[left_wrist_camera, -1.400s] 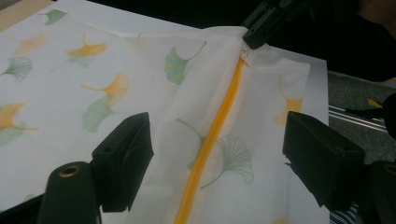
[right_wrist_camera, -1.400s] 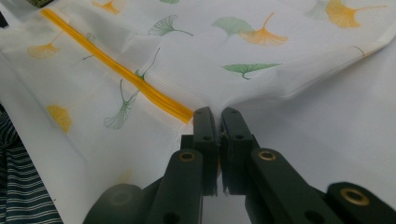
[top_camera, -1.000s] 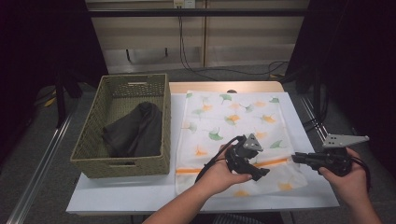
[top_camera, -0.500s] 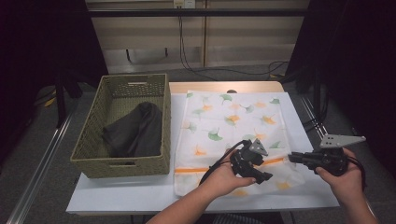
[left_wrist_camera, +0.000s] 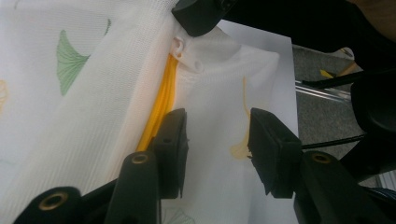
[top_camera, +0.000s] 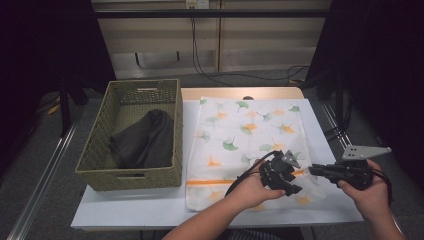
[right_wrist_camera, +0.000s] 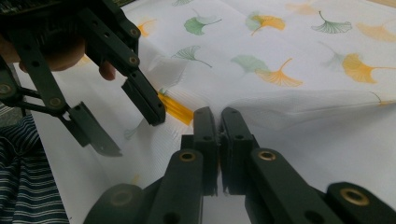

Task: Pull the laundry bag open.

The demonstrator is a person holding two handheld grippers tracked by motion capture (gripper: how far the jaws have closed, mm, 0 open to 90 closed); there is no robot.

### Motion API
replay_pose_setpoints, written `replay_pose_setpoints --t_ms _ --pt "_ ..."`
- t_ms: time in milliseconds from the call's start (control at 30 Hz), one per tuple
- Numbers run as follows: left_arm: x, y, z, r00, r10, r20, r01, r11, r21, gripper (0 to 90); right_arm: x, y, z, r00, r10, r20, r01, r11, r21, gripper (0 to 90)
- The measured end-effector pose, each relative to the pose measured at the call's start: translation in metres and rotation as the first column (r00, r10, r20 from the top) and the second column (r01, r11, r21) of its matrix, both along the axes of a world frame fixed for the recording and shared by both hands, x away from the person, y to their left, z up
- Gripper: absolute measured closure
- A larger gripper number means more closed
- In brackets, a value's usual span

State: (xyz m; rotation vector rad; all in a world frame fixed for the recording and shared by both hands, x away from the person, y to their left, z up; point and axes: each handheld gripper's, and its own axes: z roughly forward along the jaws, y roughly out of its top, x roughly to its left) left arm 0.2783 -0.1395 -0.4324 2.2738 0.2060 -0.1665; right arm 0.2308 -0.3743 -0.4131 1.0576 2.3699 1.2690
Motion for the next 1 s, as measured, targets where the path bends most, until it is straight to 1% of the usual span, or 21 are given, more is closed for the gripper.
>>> replay_pose_setpoints --t_ms 33,67,100,133,167,233,267,300,333,400,500,533,567,600,633,733,833,867,900,967,1000 --pt "0.0 -0.001 0.0 1.0 0.007 -0.003 -0.006 1.0 0.006 58.4 0.0 0.0 0.0 1.0 -0.001 0.0 0.001 1.0 0.0 86.6" --pt "-0.001 -0.004 -0.002 1.0 0.007 -0.005 -0.007 1.0 0.001 58.3 0.0 0.0 0.0 1.0 -0.001 -0.003 0.001 1.0 0.002 86.7" --pt "0.0 -0.004 0.0 1.0 -0.001 -0.001 0.001 0.9993 0.038 58.1 0.0 -0.001 0.0 1.0 0.003 -0.002 -0.003 1.0 0.003 86.7" --pt "0.0 -0.006 -0.002 1.0 0.005 -0.002 -0.005 0.9996 0.028 57.9 0.0 -0.001 0.0 1.0 0.004 -0.003 -0.004 1.0 0.003 86.7" --pt "0.001 -0.006 -0.001 1.0 0.004 -0.003 -0.003 0.9994 0.034 57.4 0.0 -0.001 0.0 1.0 0.004 -0.005 -0.004 1.0 0.003 86.6" --pt "0.0 -0.007 -0.004 0.9995 0.023 -0.023 -0.023 0.9997 -0.01 56.7 -0.001 0.0 -0.001 1.0 0.005 -0.005 -0.005 1.0 0.006 86.7" --pt "0.002 -0.007 -0.002 0.9998 0.018 -0.008 -0.017 0.9995 0.025 56.4 -0.001 0.0 -0.001 1.0 0.006 -0.005 -0.006 1.0 0.004 86.7" --pt "0.001 -0.008 -0.004 0.9994 0.032 -0.007 -0.032 0.9994 0.008 56.2 -0.002 0.0 -0.001 0.9999 0.008 -0.007 -0.008 1.0 0.005 86.7" --pt "0.002 -0.008 -0.004 0.9995 0.033 -0.006 -0.032 0.9993 0.02 56.0 -0.002 0.0 -0.001 0.9999 0.012 -0.007 -0.012 1.0 0.004 86.7" --pt "0.003 -0.009 -0.006 0.9988 0.048 -0.006 -0.048 0.9988 0.007 55.9 -0.002 0.002 -0.001 0.9998 0.019 -0.008 -0.019 1.0 0.006 86.7" --pt "0.004 -0.009 -0.007 0.9986 0.053 -0.006 -0.053 0.9985 0.011 55.5 -0.002 0.004 -0.001 0.9996 0.026 -0.01 -0.026 1.0 0.009 86.7" --pt "0.004 -0.009 -0.007 0.9985 0.055 -0.004 -0.055 0.9984 0.012 54.7 -0.002 0.003 -0.002 0.9992 0.034 -0.02 -0.034 0.999 0.021 86.7" --pt "0.004 -0.009 -0.007 0.9984 0.056 -0.003 -0.056 0.9984 0.012 54.7 -0.002 0.003 -0.002 0.9992 0.034 -0.02 -0.034 0.999 0.021 86.7" --pt "0.005 -0.009 -0.007 0.9986 0.052 0.005 -0.052 0.9985 0.018 54.6 -0.002 0.003 -0.002 0.9992 0.033 -0.021 -0.033 0.999 0.024 86.7" --pt "0.004 -0.01 -0.008 0.998 0.063 0.002 -0.063 0.998 0.002 54.4 -0.002 0.003 -0.003 0.999 0.036 -0.025 -0.035 0.999 0.03 86.7" --pt "0.004 -0.01 -0.009 0.9982 0.06 0.006 -0.06 0.9982 0.0 54.4 -0.002 0.003 -0.003 0.9983 0.049 -0.031 -0.048 0.998 0.036 86.7" --pt "0.004 -0.01 -0.009 0.9975 0.07 0.012 -0.07 0.9976 0.001 57.2 -0.002 0.004 -0.004 0.9974 0.06 -0.041 -0.058 0.997 0.04 86.7" --pt "0.004 -0.01 -0.009 0.9971 0.073 0.019 -0.074 0.9972 0.01 58.9 -0.002 0.004 -0.004 0.9972 0.064 -0.04 -0.062 0.997 0.039 86.7" --pt "0.004 -0.01 -0.01 0.9965 0.083 0.016 -0.083 0.9966 -0.001 61.5 -0.002 0.005 -0.004 0.9969 0.068 -0.04 -0.067 0.997 0.04 86.7" --pt "0.006 -0.009 -0.01 0.9966 0.079 0.025 -0.08 0.9964 0.027 66.2 -0.002 0.005 -0.005 0.9965 0.071 -0.045 -0.07 0.997 0.039 86.7" --pt "0.007 -0.01 -0.012 0.9966 0.082 0.006 -0.082 0.9966 0.009 67.3 -0.002 0.005 -0.005 0.9962 0.074 -0.046 -0.073 0.997 0.037 86.7"
